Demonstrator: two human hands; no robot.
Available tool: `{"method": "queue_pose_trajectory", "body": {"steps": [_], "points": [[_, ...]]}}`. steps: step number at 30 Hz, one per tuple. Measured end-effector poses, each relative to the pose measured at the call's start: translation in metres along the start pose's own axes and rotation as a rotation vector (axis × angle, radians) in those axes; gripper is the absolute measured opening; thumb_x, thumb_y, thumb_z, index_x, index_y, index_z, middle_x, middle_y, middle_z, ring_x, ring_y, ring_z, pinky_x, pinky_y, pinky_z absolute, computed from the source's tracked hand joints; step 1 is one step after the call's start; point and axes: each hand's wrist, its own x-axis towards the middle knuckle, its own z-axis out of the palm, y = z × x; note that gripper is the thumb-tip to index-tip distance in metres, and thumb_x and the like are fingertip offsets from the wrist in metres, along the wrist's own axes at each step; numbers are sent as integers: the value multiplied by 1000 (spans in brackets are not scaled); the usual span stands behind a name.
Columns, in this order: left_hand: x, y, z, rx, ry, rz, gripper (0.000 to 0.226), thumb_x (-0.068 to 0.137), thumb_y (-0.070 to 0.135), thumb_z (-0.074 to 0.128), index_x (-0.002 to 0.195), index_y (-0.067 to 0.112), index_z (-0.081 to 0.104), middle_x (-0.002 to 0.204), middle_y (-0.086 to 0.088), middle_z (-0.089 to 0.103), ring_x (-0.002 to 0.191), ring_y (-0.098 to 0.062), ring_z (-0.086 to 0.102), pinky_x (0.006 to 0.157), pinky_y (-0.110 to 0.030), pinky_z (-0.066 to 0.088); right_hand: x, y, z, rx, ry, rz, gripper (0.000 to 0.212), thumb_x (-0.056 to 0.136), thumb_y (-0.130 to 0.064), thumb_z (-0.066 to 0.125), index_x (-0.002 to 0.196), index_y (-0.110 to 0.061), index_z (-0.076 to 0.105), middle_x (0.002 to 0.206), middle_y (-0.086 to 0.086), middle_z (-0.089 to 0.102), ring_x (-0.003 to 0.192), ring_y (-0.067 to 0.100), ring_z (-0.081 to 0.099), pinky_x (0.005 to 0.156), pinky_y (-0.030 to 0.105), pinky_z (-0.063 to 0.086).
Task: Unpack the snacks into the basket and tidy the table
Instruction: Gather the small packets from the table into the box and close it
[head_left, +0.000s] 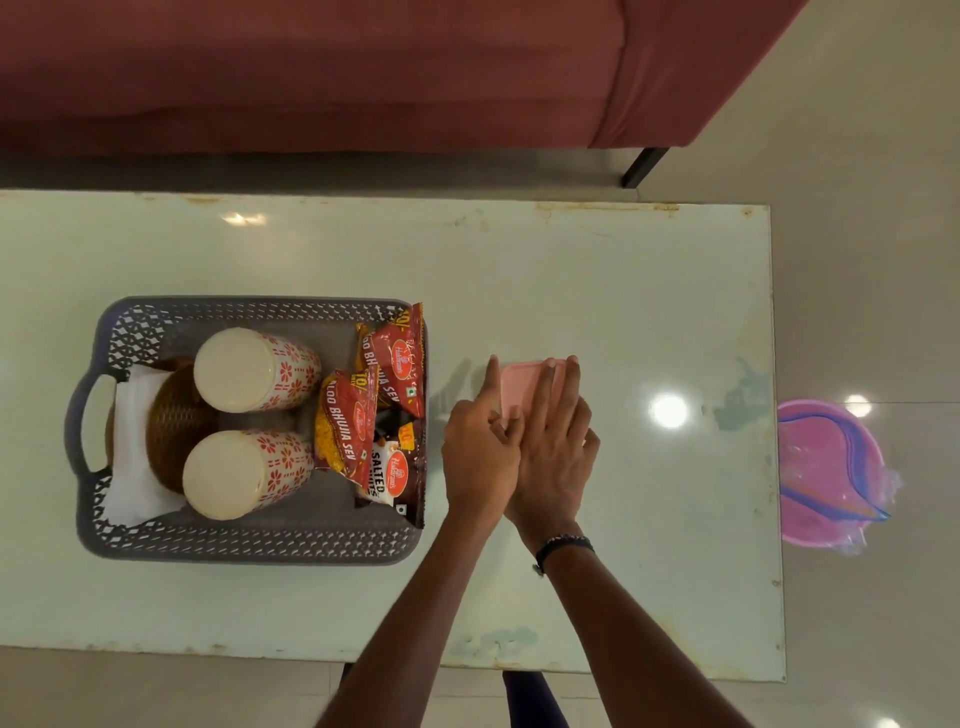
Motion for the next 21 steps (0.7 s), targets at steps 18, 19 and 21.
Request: {"method": "queue_pose_trajectory", "body": {"steps": [18, 19, 21], "points": [[33, 7, -6, -470, -24, -305, 19, 86, 8, 62, 104, 14, 67, 103, -10, 67, 98, -31, 64, 84, -53, 55, 54, -3, -3, 454, 282, 223, 23, 100, -24, 30, 94, -12, 49, 94, 4, 53, 85, 23, 49, 67, 30, 38], [35, 7, -7, -456, -29, -312, 17, 86, 8, 62, 101, 14, 66, 100, -10, 66, 97, -32, 64, 83, -54, 55, 55, -3, -3, 453, 283, 229, 23, 100, -24, 30, 94, -11, 49, 93, 4, 52, 84, 23, 48, 67, 31, 38], [38, 11, -8, -407, -27, -303, 14, 87, 8, 61, 99, 15, 64, 96, -6, 65, 95, -31, 65, 82, -53, 55, 57, -6, -3, 435, 279, 236, 24, 100, -23, 30, 93, -11, 48, 93, 5, 52, 83, 23, 48, 66, 31, 38]]}}
